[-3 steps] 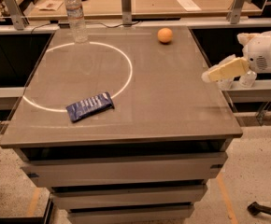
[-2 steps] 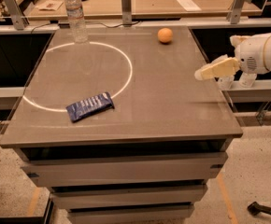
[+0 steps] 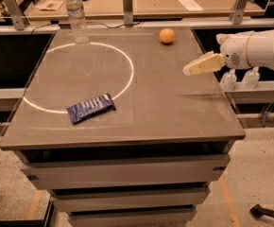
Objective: Move orange near rxbar blueberry
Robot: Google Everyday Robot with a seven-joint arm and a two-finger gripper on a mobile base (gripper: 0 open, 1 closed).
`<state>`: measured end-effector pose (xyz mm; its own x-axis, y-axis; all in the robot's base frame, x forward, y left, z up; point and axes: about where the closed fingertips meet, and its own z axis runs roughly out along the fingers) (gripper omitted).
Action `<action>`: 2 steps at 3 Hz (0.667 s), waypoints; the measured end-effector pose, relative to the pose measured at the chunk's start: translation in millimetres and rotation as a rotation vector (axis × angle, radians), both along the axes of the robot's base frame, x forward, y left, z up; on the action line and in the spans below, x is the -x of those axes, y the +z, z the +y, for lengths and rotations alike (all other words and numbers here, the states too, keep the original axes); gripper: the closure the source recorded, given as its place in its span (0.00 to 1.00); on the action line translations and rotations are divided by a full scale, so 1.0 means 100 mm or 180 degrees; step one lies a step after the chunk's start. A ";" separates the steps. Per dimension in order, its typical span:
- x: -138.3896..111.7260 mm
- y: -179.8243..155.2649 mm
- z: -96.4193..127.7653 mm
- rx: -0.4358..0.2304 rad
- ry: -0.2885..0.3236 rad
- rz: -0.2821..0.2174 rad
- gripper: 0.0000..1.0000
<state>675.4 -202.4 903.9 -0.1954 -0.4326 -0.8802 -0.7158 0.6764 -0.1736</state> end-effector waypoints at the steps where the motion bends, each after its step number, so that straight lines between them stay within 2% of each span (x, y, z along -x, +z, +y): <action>1: -0.16 0.02 0.04 -0.0102 -0.0043 -0.0096 0.00; 2: -0.48 0.08 0.07 -0.0255 -0.0187 -0.0261 0.00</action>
Offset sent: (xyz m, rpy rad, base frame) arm 0.0858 0.0019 0.0207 0.1381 -0.1586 -0.1342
